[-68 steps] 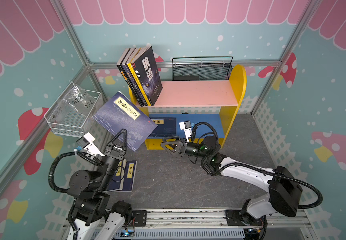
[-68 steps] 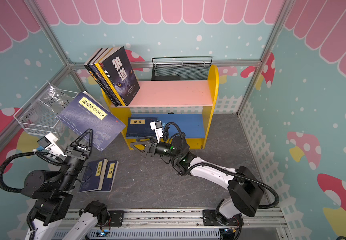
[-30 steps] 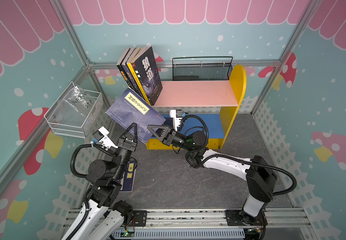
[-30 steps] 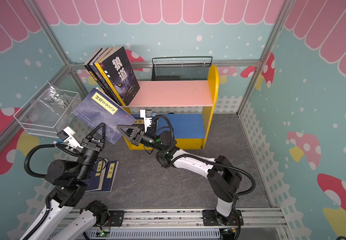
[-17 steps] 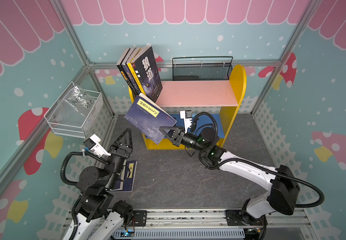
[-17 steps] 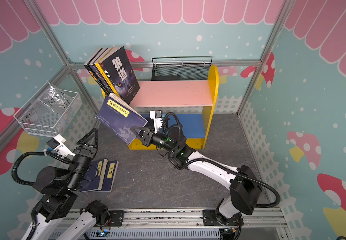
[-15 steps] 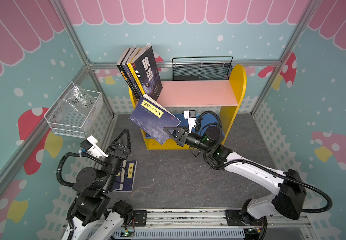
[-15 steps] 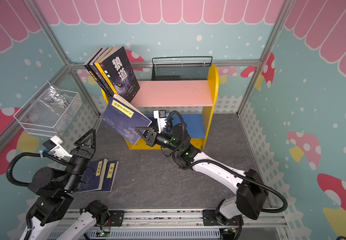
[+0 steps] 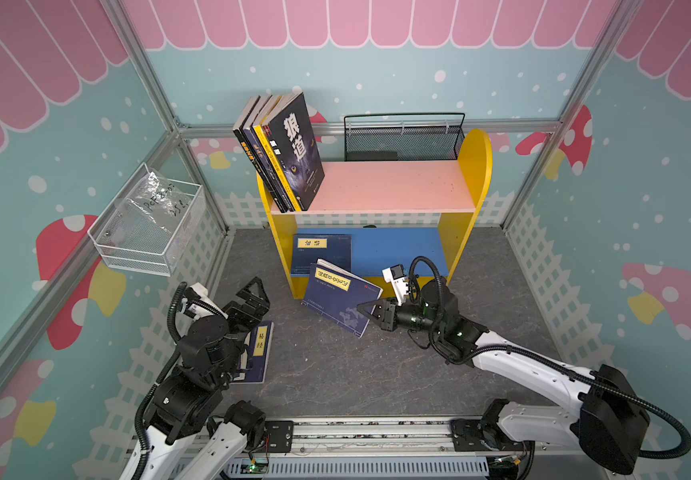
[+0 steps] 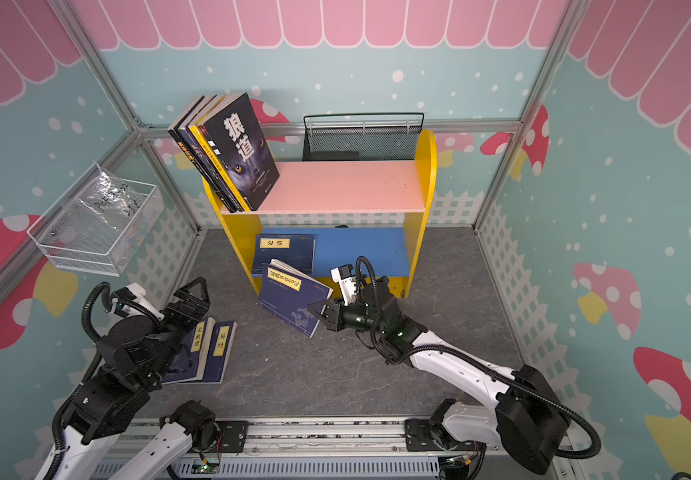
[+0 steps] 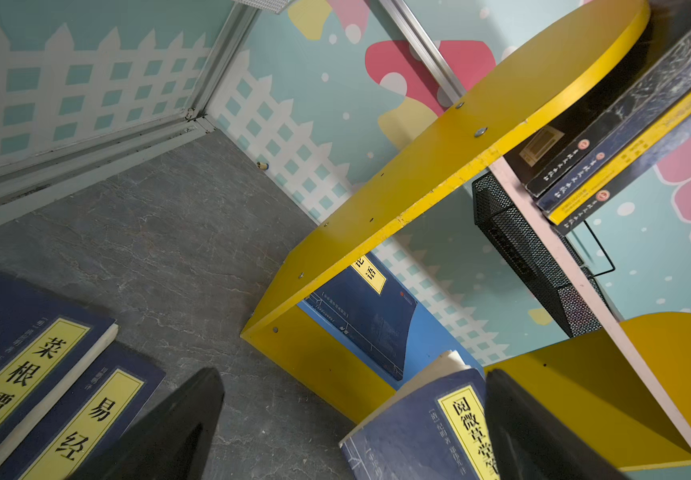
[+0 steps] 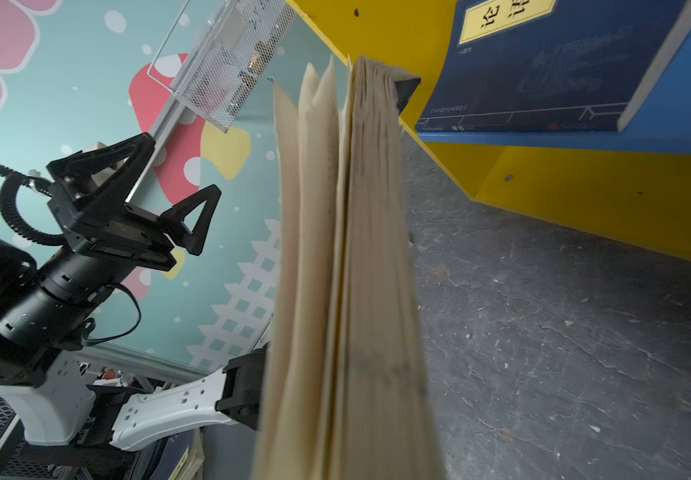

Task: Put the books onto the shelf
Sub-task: 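Carry the paperback with the right gripper onto the blue shelf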

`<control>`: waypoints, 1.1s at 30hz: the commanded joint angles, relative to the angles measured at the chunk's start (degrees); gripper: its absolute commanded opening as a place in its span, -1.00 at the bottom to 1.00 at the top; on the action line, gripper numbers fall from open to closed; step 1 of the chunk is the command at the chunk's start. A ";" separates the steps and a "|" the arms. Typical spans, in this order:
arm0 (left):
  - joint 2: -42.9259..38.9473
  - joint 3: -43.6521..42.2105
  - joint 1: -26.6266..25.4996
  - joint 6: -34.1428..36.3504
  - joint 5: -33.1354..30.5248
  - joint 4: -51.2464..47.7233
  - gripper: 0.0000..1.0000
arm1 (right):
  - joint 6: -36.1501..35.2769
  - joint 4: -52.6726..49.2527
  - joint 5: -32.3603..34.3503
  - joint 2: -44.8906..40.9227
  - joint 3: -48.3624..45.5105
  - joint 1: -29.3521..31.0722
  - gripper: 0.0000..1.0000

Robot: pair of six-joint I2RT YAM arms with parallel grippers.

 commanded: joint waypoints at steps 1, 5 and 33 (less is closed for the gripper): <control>-0.63 0.27 -0.29 -0.29 0.62 -1.73 0.99 | 0.38 7.55 -6.76 4.14 3.97 -3.53 -0.78; -2.33 -0.71 -0.29 -0.95 1.39 -1.73 0.99 | 3.60 10.80 -14.34 12.07 8.61 -7.27 -0.79; -7.04 -4.41 -0.29 -3.56 1.63 -3.34 0.99 | -1.89 -17.66 -34.34 53.28 61.04 -16.36 -0.73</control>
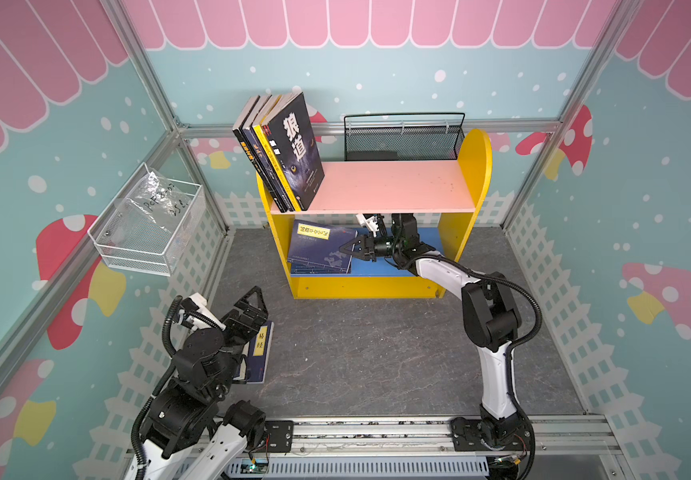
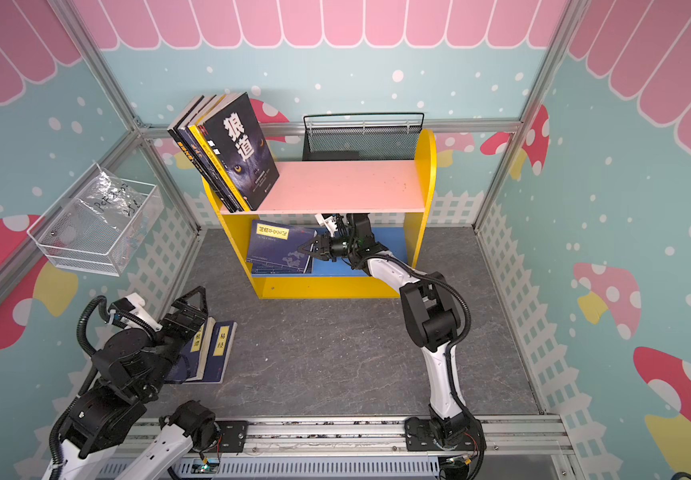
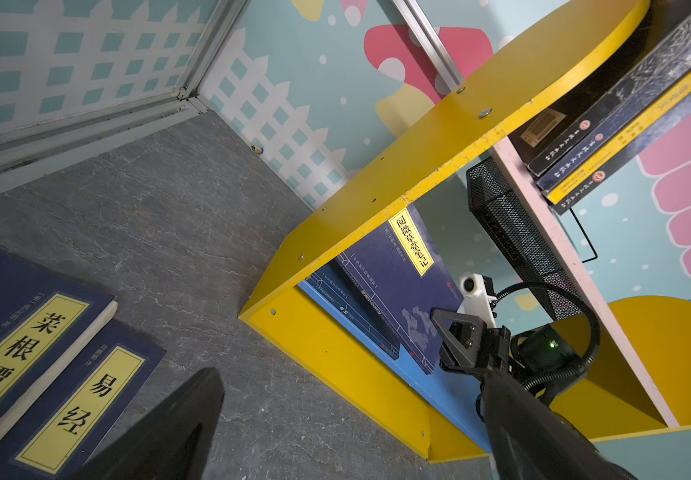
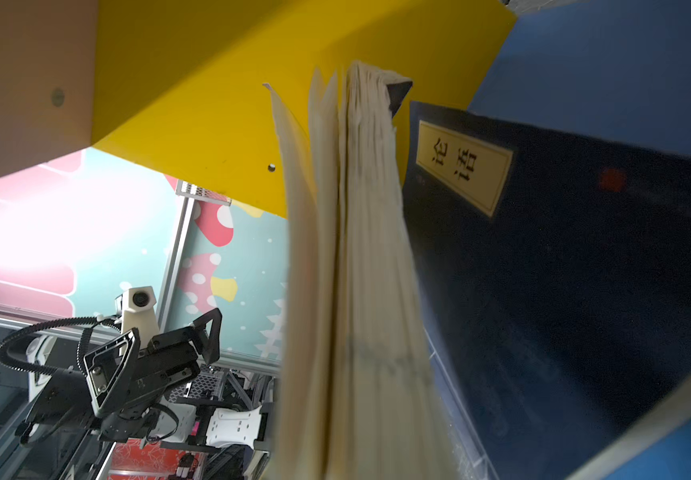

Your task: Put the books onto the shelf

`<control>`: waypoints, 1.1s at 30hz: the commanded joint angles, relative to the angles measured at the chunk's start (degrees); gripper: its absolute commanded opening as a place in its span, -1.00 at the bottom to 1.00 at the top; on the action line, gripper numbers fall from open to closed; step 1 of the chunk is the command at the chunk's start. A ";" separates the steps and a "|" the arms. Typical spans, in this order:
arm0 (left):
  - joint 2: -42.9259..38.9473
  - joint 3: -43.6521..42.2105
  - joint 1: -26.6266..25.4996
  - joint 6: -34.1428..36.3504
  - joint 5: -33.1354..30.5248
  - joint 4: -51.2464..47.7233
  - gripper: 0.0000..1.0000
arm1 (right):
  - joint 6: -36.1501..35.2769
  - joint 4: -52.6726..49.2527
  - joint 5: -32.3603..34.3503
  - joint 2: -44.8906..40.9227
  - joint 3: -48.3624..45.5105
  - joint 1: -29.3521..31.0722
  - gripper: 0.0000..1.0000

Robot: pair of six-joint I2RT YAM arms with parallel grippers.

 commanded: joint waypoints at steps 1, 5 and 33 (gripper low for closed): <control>-0.93 -1.11 -0.29 -1.88 -0.56 -1.65 0.99 | -7.61 -10.42 -0.38 3.12 6.74 -0.44 -0.72; -1.28 -1.17 -0.29 -2.06 -0.30 -2.14 0.99 | -10.13 -14.78 -0.96 6.16 11.20 -0.82 -0.71; -1.62 -3.03 -0.29 -3.82 -0.68 -2.63 0.99 | -11.54 -15.16 -9.39 7.71 12.61 -2.64 -0.74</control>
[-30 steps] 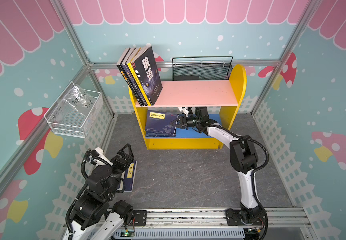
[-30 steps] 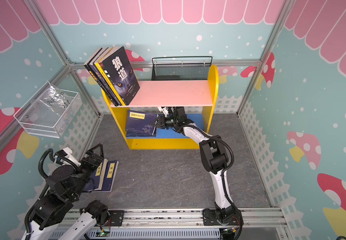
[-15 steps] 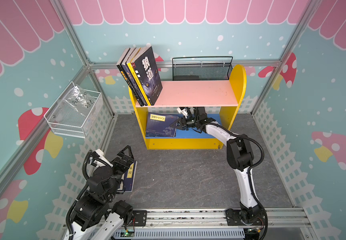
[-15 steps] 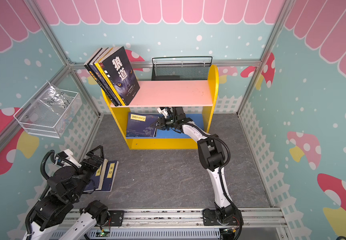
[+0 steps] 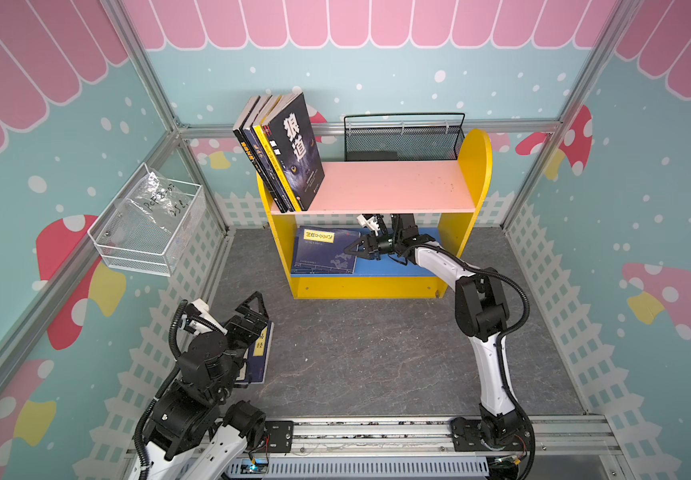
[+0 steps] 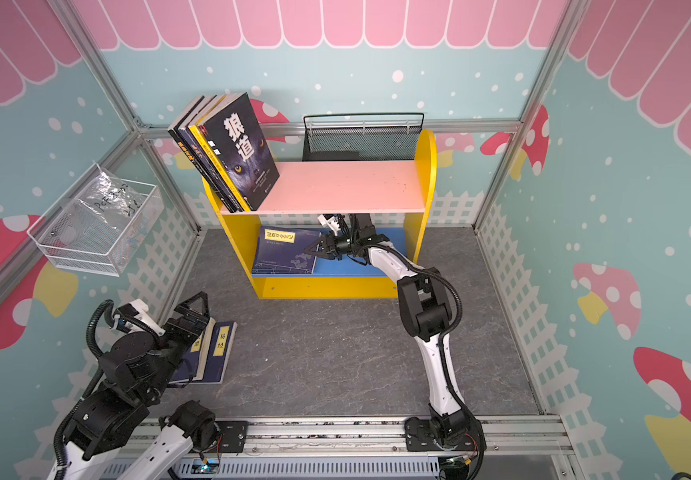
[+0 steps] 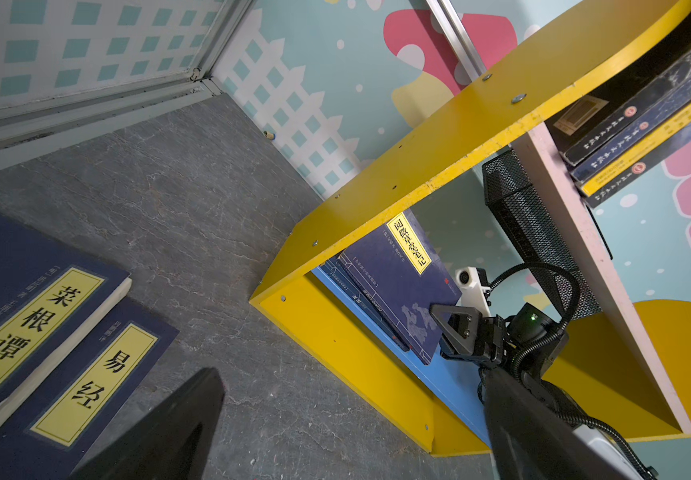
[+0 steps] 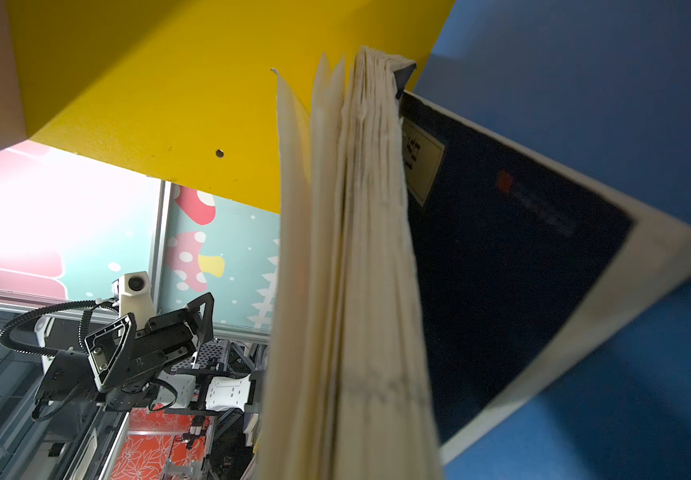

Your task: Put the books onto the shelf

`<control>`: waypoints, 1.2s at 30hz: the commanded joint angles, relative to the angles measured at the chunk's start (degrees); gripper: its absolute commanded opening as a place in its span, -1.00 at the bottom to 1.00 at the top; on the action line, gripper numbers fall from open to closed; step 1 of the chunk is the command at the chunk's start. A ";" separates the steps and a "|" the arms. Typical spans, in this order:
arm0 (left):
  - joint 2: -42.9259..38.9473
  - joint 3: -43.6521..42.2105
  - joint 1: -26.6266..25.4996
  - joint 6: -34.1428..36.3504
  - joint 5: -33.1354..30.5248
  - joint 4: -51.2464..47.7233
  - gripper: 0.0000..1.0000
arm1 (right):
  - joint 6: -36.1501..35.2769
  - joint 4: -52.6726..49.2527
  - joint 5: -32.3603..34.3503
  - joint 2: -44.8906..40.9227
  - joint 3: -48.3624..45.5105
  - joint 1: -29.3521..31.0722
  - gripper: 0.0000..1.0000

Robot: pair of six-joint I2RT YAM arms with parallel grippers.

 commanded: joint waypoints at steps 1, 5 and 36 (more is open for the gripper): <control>-0.19 -0.77 -0.29 -1.37 -0.65 -1.38 0.99 | -1.10 0.87 -3.25 1.24 2.78 0.07 -0.75; -0.32 -0.94 -0.29 -1.46 -0.74 -1.42 1.00 | -1.02 0.70 -4.24 1.84 3.48 0.07 -0.74; 0.32 -2.31 -0.29 -2.08 -0.97 -0.77 0.99 | -10.74 -15.11 -4.37 9.40 15.26 1.21 -0.76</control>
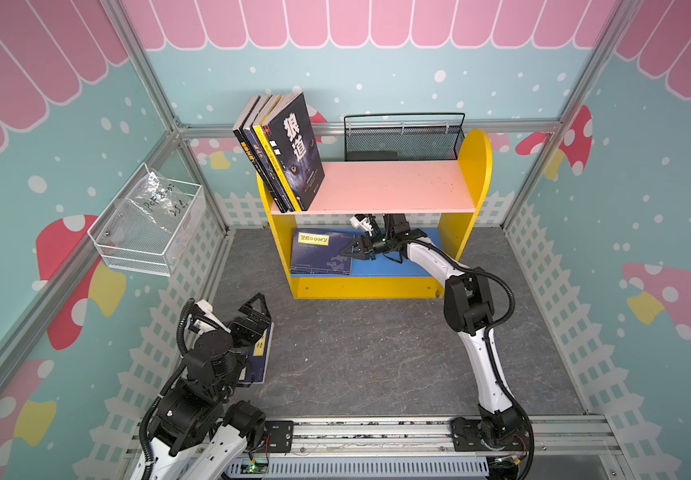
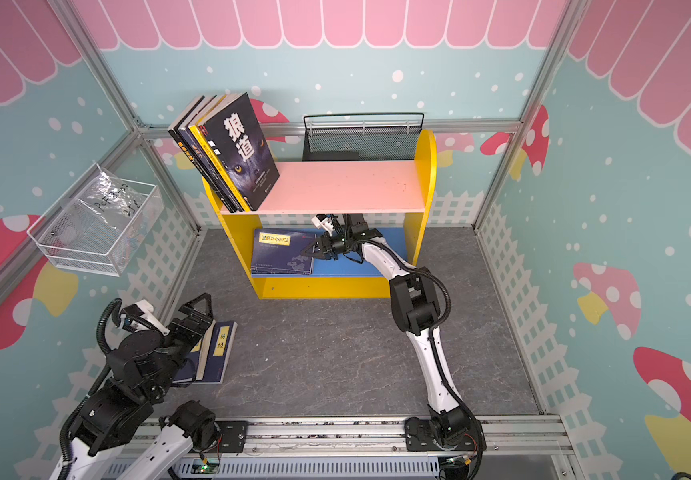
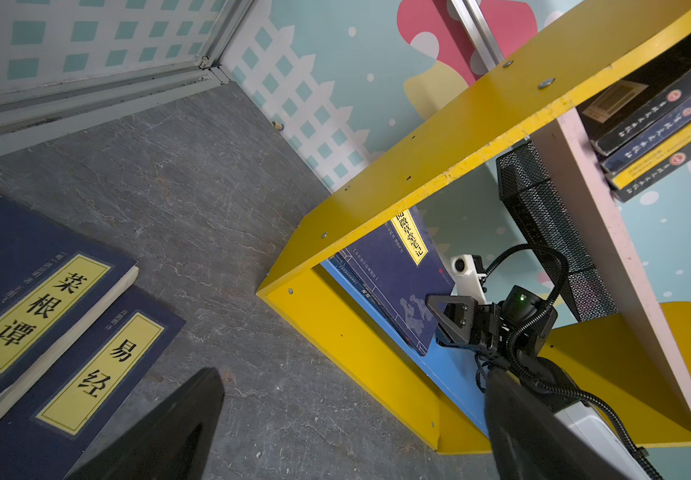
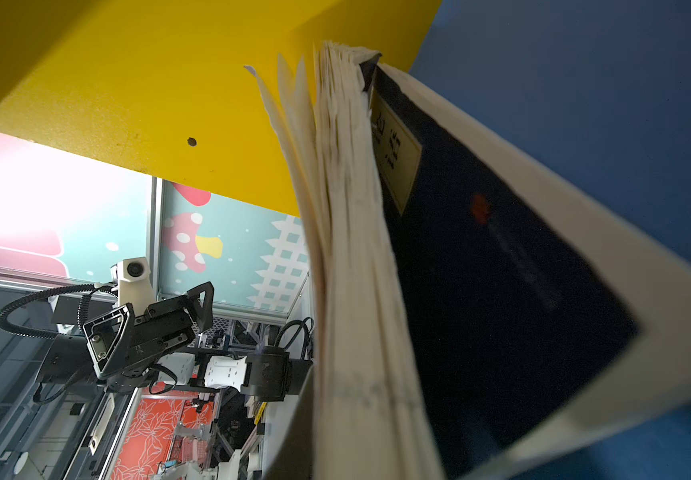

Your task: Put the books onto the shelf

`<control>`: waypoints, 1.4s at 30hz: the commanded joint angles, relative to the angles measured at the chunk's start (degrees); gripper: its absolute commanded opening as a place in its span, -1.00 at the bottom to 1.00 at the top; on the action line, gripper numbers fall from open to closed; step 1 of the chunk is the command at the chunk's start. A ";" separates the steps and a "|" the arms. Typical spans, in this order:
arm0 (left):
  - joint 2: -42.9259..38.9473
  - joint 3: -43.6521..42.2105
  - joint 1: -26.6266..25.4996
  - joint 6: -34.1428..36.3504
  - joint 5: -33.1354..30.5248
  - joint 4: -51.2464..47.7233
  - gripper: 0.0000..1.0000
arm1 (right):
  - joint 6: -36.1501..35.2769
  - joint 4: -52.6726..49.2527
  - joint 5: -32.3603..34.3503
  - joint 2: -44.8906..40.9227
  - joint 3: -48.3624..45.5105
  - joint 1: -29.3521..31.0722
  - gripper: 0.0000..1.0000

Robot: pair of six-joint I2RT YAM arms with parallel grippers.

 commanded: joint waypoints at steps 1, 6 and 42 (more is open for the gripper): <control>-0.16 -0.78 -0.29 -0.86 -0.96 -0.82 0.99 | -2.68 -1.61 -1.84 0.81 1.78 0.26 -0.77; -0.31 -1.02 -0.29 -0.96 -0.79 -0.84 1.00 | -2.99 -1.69 -2.59 0.96 1.75 0.27 -0.78; -0.70 -2.29 -0.29 -1.67 -0.62 -0.78 0.99 | -7.32 -13.56 20.31 -2.66 5.56 0.25 -0.09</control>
